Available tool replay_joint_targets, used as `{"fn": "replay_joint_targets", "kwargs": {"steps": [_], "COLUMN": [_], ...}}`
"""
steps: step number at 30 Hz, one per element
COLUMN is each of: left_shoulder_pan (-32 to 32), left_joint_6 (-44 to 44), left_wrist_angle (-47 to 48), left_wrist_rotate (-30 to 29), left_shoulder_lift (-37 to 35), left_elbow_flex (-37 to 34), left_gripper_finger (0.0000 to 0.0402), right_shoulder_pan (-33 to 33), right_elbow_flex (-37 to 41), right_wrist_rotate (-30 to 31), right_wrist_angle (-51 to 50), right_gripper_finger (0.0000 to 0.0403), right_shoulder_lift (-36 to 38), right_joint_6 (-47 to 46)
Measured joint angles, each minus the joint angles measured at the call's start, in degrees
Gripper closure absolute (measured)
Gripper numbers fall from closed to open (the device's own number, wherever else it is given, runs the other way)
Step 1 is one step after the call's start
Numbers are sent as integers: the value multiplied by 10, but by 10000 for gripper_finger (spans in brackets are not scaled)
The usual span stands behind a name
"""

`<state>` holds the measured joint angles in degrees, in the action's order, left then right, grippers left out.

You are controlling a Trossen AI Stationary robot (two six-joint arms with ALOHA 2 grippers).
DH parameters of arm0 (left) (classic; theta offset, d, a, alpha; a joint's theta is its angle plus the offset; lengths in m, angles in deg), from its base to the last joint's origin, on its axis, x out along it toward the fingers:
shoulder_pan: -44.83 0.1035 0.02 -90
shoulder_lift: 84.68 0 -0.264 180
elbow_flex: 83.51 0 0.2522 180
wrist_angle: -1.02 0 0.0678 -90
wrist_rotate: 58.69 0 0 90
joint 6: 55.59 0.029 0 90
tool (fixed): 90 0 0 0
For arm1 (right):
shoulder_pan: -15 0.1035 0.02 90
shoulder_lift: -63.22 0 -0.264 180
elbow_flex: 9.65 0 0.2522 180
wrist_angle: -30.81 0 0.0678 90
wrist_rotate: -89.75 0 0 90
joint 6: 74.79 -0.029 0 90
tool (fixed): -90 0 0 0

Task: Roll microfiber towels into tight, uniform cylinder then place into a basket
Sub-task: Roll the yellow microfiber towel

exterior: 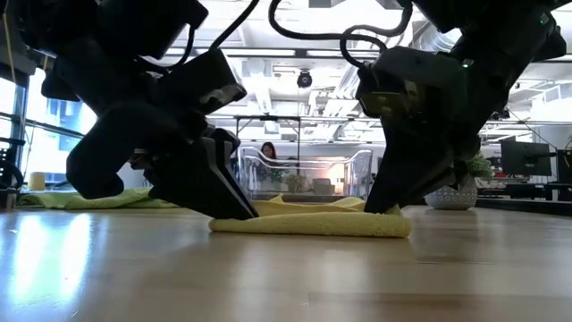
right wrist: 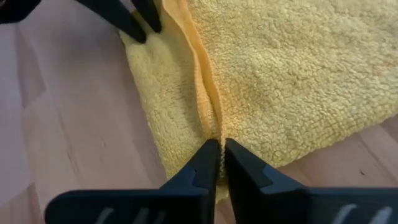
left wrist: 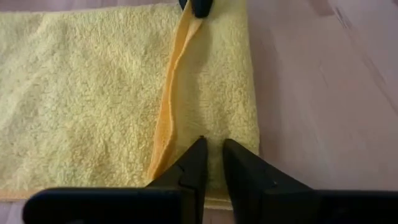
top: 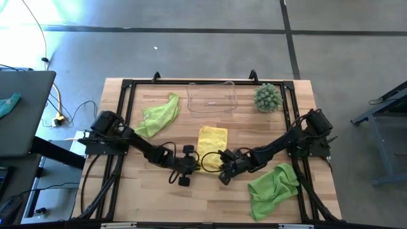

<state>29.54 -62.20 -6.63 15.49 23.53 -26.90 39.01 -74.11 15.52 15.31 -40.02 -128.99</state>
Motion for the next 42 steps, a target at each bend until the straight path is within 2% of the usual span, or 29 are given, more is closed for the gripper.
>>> {"fn": "replay_joint_targets", "kwargs": {"steps": [3,7,9,13,18,21,25,28,36,42], "left_shoulder_pan": [-1,-1,-1,-1,-1,-1,-1,-1,-1,-1], "left_joint_6": [-8,-8,-8,-7,-8,-7,-8,-7,-7,-8], "left_wrist_angle": [-4,-3,-5,-12,-13,-15,-15,-16,-23,-24], "left_wrist_rotate": [-1,0,0,0,1,2,2,3,3,3], "left_shoulder_lift": [5,5,5,6,6,7,7,7,8,8], "left_elbow_flex": [0,0,0,0,-1,-1,-1,-1,-1,-1], "left_gripper_finger": [363,364,364,365,365,365,364,364,346,333], "right_shoulder_pan": [0,-4,5,36,77,85,86,82,62,56], "right_elbow_flex": [0,0,0,0,-1,-1,-1,-1,-1,-2], "right_wrist_rotate": [-34,-117,-124,-79,56,102,102,102,102,75], "right_wrist_angle": [-2,-3,-2,0,8,47,73,70,60,37], "right_gripper_finger": [330,287,274,268,268,268,267,254,178,166], "right_shoulder_lift": [19,56,73,82,56,29,3,-8,-29,-46], "right_joint_6": [29,37,40,86,176,255,329,350,380,316]}}
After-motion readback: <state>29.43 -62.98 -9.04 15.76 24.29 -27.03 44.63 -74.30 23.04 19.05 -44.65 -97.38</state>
